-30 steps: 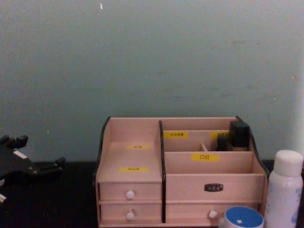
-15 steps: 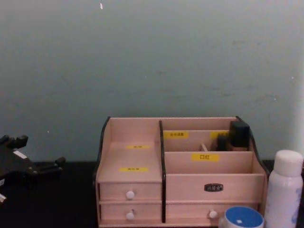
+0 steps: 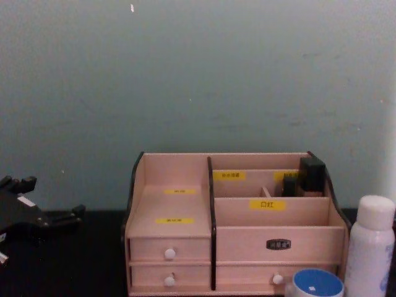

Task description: Pick up the facial cleanser and watermelon frost from the table and place them into the tiered storage box.

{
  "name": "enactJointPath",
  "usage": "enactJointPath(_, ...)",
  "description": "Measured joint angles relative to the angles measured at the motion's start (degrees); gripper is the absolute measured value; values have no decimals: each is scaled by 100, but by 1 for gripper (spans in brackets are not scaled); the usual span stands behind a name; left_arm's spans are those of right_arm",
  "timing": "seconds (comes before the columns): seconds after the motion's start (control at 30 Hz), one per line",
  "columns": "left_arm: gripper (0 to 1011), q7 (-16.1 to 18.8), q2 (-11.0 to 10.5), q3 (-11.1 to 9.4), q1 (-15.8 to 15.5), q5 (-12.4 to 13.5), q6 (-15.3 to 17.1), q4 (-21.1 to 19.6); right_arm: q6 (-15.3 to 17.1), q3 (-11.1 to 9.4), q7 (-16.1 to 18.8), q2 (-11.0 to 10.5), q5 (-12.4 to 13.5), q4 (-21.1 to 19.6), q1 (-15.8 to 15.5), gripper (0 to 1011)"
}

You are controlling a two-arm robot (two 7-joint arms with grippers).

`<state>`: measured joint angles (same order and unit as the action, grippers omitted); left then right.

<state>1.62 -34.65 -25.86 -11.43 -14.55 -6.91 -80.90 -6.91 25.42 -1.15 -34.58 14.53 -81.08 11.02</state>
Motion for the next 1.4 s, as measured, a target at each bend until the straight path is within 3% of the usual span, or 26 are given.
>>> enactJointPath(0.4,1001,0,0,0,0,0,0,0,258,-275,87,-151,1,-421,-435,1003)
enactJointPath(0.8,1001,0,0,0,0,0,0,0,532,-623,330,-569,189,-1396,-1286,1002)
enactJointPath(1.03,1001,0,0,0,0,0,0,0,799,-850,562,-761,479,-2041,-1833,1003)
enactJointPath(1.27,1001,0,0,0,0,0,0,0,979,-989,737,-676,791,-2241,-2057,1003)
enactJointPath(1.4,1001,0,0,0,0,0,0,0,1167,-1033,813,-487,983,-2200,-2030,1003)
